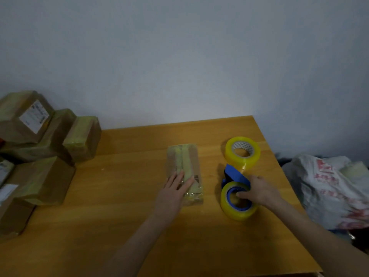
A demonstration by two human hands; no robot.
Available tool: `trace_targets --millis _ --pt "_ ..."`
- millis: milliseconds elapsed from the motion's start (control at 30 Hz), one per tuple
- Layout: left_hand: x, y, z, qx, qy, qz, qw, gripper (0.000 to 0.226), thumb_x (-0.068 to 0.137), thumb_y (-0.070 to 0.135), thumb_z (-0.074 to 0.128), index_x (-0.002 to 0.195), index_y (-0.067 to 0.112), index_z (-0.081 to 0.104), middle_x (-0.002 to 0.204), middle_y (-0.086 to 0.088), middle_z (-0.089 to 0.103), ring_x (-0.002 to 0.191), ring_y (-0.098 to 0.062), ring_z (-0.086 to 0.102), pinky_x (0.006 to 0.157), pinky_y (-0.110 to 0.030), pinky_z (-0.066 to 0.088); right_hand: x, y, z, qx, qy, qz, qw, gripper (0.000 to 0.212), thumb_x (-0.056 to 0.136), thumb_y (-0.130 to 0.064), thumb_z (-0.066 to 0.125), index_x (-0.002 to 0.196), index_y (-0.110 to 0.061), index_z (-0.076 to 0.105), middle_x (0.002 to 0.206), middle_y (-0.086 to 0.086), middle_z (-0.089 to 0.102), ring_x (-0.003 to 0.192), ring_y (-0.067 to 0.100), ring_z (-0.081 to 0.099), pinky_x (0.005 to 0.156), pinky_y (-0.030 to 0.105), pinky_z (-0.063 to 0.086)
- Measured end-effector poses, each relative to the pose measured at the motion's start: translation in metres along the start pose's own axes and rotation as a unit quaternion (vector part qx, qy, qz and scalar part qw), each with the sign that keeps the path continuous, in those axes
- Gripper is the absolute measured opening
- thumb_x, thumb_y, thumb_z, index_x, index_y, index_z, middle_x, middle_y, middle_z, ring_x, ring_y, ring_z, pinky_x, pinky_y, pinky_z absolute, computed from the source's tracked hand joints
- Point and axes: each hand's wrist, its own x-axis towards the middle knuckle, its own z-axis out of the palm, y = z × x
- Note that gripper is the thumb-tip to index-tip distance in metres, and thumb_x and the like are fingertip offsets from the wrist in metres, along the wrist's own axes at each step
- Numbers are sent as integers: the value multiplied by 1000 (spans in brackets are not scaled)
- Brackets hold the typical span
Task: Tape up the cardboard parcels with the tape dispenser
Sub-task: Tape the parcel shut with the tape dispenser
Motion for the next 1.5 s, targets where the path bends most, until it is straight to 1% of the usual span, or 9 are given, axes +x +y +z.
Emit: trace_targets --millis 200,333,433,600,767,900,967,1233,1500 --pt "-4 4 -2 -3 26 -7 1000 74 94 35 52 150 42 4 161 2 2 148 -20 3 117 -30 0 17 2 0 53 -17 7 998 25 85 -34 71 82 -17 54 70 1 57 60 15 55 49 25 39" --pt "-4 3 0 0 32 -11 999 76 96 25 53 149 43 1 161 3 0 148 -21 3 117 -31 1 20 3 -4 112 -37 8 993 32 78 -21 76 94 -8 51 85 8 57 69 19 55 57 31 43" --pt "-3 6 0 -3 34 -15 999 75 97 22 51 149 44 1 161 3 -1 148 -21 3 117 -33 3 13 1 -6 188 -75 -4 979 33 75 -8 73 102 -1 54 69 6 47 53 15 45 42 24 35" --pt "-3 5 -13 -97 -32 -20 995 84 85 49 64 150 39 13 160 0 -3 148 -20 1 117 -36 8 -9 -2 -20 226 -138 -7 964 26 74 -5 68 97 -6 56 70 6 52 52 15 48 46 24 36" --pt "10 30 -61 -437 158 -177 868 44 90 28 63 132 15 54 137 -3 49 124 -16 49 98 -20 36 -35 -10 -56 237 -76 -122 961 50 77 -5 71 118 -21 47 100 11 61 75 23 58 65 35 47" --pt "13 49 -101 -671 78 -199 710 36 94 43 53 110 14 65 102 -1 69 80 -10 66 64 -21 53 -62 -19 -82 291 -91 -213 928 76 65 -25 87 129 -25 46 117 4 60 99 23 65 88 41 53" --pt "9 53 -114 -713 64 -195 670 40 92 49 53 106 13 66 95 -1 69 72 -10 64 58 -21 52 -72 -22 -89 292 -105 -241 920 82 56 -30 88 128 -24 49 122 2 60 106 19 64 95 43 51" --pt "-7 57 -121 -715 27 -161 680 34 85 49 62 96 18 68 82 11 69 68 -7 56 57 -18 47 -80 -26 -88 238 -54 -296 924 59 71 -1 81 120 -22 54 114 4 61 103 17 63 92 41 54" --pt "-12 61 -110 -767 -8 -179 616 19 89 29 64 101 14 68 88 0 64 71 -11 52 54 -18 40 -79 -24 -84 233 -73 -320 915 63 71 -1 82 120 -30 54 118 -2 58 104 9 61 90 36 55"
